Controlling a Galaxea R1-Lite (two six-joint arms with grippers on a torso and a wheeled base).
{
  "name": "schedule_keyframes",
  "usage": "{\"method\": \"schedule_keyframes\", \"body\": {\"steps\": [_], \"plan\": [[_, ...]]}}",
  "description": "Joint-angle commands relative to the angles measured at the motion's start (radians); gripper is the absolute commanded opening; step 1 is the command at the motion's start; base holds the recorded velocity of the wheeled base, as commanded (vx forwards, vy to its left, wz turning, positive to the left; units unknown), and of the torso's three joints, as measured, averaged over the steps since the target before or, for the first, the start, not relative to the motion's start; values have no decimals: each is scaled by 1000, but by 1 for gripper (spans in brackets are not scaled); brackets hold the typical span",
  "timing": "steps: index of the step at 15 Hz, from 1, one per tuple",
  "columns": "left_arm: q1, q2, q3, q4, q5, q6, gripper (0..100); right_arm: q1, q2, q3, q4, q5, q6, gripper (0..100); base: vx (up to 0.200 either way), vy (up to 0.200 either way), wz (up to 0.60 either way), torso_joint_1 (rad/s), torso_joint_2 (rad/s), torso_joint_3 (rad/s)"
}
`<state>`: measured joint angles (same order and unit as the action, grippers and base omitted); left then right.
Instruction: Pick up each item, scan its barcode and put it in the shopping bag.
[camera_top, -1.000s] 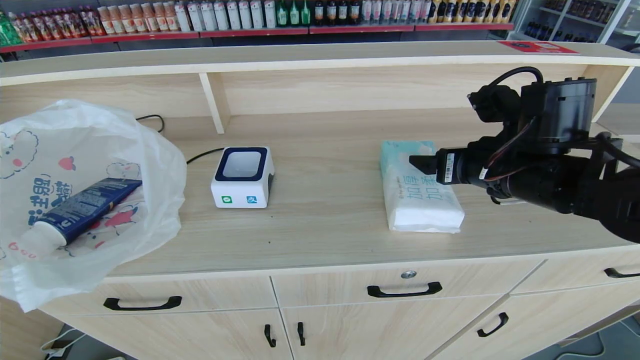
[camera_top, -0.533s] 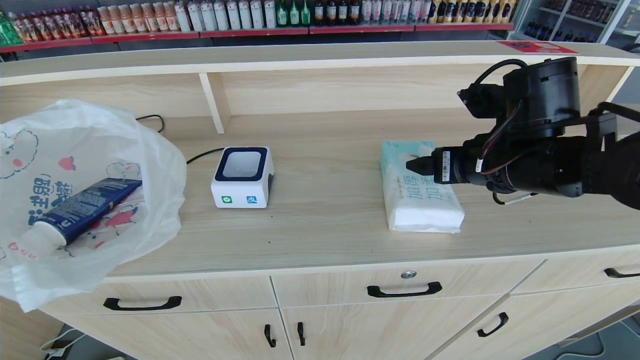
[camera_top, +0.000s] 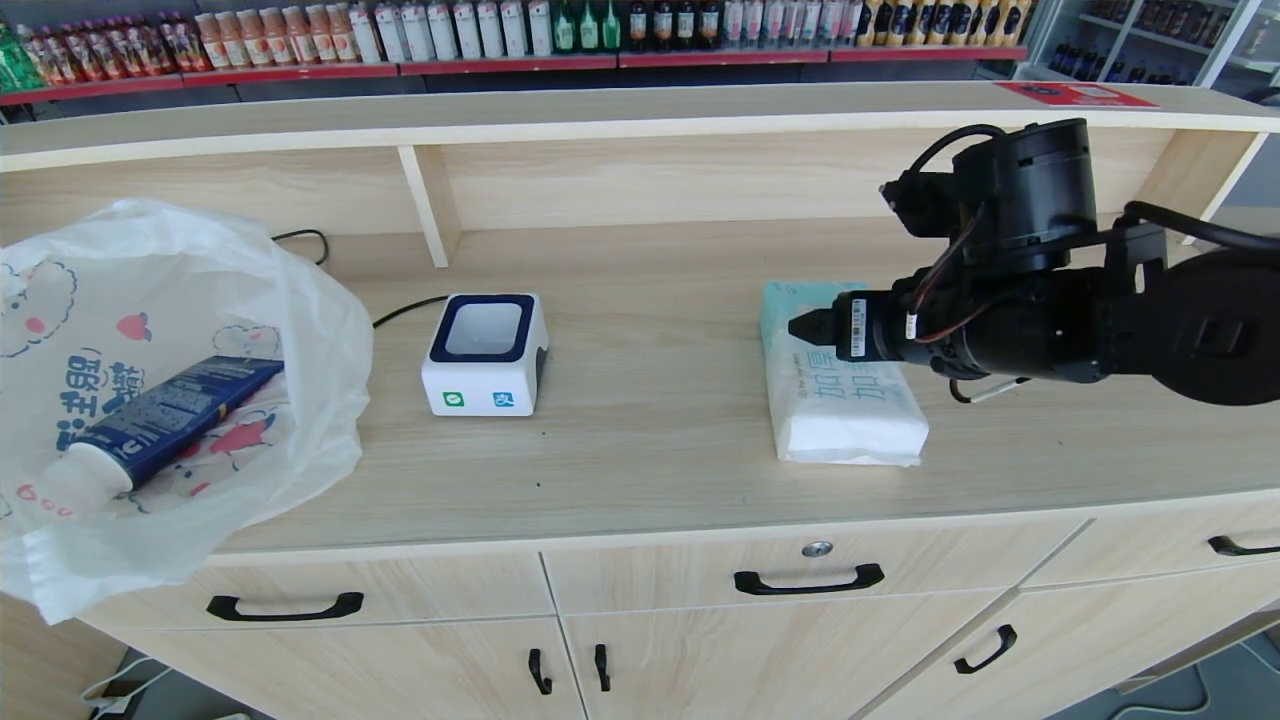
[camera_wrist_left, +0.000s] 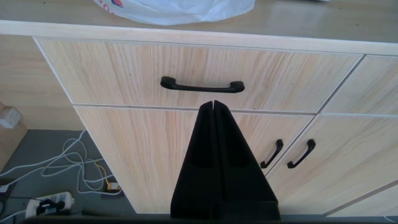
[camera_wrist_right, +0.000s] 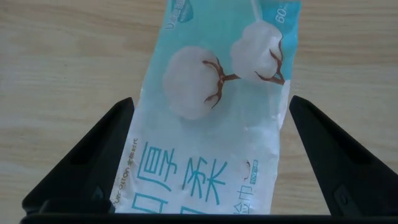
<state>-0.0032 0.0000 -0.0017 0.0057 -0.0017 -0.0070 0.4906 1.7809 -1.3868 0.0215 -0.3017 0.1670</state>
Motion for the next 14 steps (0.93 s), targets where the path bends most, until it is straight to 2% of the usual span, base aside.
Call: {"method": "schedule_keyframes", "body": {"steps": [1, 5, 14], "plan": [[0, 0, 0, 0, 0, 1, 0, 11, 42, -31, 3, -4, -1, 100, 0, 0, 0, 0, 0, 0], [0, 0, 0, 0, 0, 1, 0, 9, 40, -51, 97, -14, 11, 100, 0, 0, 0, 0, 0, 0], [0, 0, 0, 0, 0, 1, 0, 49, 101, -101, 106, -34, 16, 100, 0, 0, 0, 0, 0, 0]]}}
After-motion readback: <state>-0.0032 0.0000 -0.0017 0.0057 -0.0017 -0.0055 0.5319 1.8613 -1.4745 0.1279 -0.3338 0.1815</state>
